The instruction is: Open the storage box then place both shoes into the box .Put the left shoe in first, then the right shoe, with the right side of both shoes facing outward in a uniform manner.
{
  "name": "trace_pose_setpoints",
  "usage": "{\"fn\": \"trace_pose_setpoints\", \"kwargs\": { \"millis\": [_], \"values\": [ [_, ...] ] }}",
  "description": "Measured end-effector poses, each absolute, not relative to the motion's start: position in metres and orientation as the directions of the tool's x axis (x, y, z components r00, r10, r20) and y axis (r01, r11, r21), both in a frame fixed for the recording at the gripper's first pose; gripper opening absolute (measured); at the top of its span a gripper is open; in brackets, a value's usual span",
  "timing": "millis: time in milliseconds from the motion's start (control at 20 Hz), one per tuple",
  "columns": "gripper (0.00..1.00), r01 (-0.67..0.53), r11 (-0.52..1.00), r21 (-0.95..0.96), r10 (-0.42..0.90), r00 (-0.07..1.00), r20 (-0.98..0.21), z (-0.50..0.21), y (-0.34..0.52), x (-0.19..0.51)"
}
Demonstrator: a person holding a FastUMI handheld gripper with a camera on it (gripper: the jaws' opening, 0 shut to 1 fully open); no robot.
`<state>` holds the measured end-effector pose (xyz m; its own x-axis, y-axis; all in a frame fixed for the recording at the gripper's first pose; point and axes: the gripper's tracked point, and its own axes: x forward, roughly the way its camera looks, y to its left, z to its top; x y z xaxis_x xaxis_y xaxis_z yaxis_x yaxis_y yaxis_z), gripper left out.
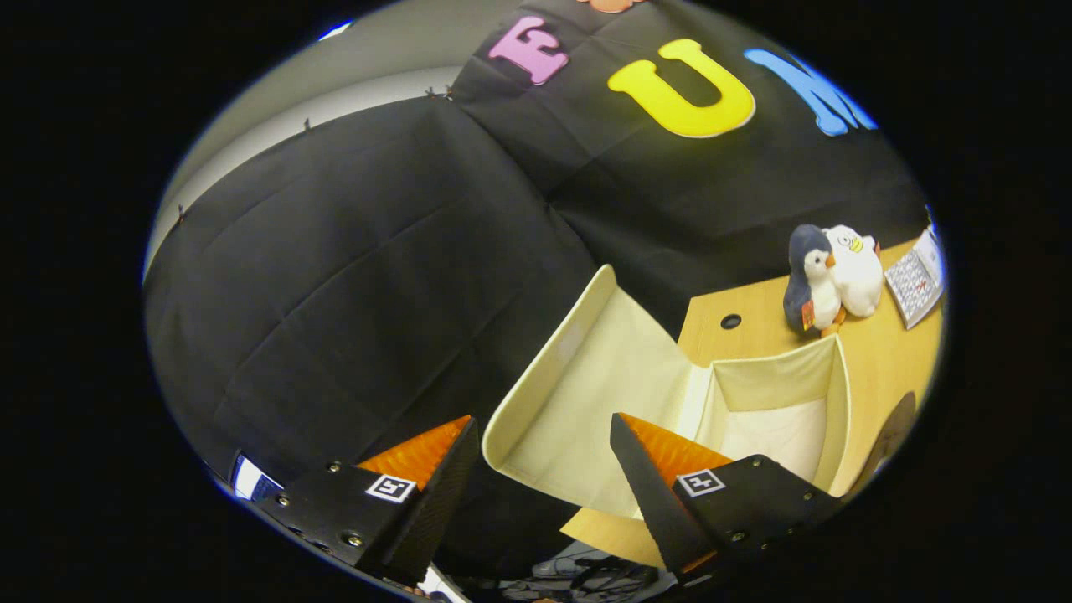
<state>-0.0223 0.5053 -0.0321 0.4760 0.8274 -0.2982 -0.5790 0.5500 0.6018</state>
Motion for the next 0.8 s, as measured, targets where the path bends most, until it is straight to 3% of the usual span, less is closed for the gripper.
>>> {"fn": "trace_pose_setpoints", "kwargs": {
  "millis": [300, 800],
  "values": [
    [0.98, -0.678, 0.633, 0.372, 0.774, 0.567, -0.283, -0.027, 0.453, -0.012],
    [0.97, -0.51, 0.833, 0.215, 0.553, 0.761, -0.339, -0.067, 0.282, 0.042]
  ]
}}
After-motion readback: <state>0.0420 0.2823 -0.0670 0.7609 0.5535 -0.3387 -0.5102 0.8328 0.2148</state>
